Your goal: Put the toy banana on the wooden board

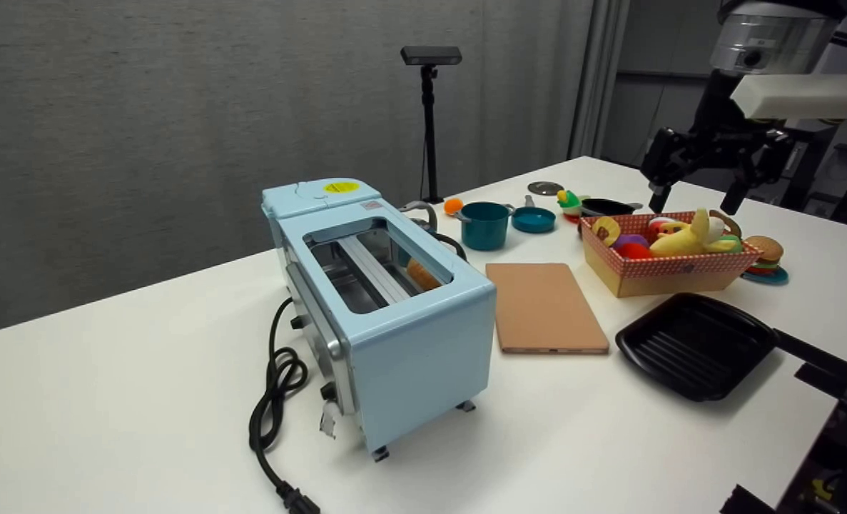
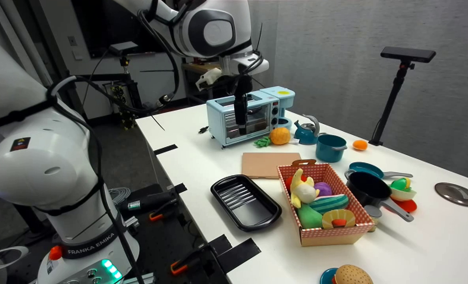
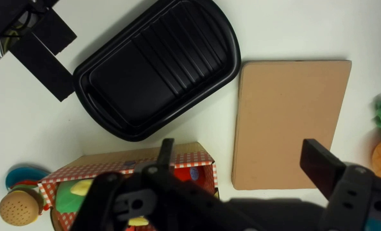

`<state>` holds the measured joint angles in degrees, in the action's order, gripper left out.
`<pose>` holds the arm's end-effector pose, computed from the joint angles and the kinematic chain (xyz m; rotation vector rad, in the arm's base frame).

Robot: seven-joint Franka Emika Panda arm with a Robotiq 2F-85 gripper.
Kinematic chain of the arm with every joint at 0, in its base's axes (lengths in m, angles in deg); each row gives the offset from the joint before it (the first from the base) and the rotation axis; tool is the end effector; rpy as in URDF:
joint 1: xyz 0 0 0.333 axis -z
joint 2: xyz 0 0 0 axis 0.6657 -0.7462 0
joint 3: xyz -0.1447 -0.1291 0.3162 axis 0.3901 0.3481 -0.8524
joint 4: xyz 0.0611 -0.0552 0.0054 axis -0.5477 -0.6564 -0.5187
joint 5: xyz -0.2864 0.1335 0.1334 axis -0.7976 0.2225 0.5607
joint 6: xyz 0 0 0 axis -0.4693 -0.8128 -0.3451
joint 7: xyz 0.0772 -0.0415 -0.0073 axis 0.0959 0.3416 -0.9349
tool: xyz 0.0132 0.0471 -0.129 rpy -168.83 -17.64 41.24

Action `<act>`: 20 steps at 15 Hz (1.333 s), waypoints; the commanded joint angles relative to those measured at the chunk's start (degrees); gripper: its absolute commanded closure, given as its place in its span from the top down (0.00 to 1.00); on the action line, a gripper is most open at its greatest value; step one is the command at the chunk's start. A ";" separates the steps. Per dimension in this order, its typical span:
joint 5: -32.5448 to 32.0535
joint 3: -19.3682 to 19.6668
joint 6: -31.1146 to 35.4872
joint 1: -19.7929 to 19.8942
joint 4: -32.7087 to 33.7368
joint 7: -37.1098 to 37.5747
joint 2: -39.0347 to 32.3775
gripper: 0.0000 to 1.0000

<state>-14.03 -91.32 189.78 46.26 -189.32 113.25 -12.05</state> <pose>0.3754 0.0293 0.4565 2.9654 -1.0092 0.1806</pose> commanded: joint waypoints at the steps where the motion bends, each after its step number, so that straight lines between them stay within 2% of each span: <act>1: -1.59 0.58 0.74 0.73 1.40 2.59 -1.44 1.00; 20: -3.94 4.87 1.98 3.63 3.09 4.92 -3.00 1.00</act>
<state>-16.05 -86.68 190.13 49.02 -186.79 116.11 -14.34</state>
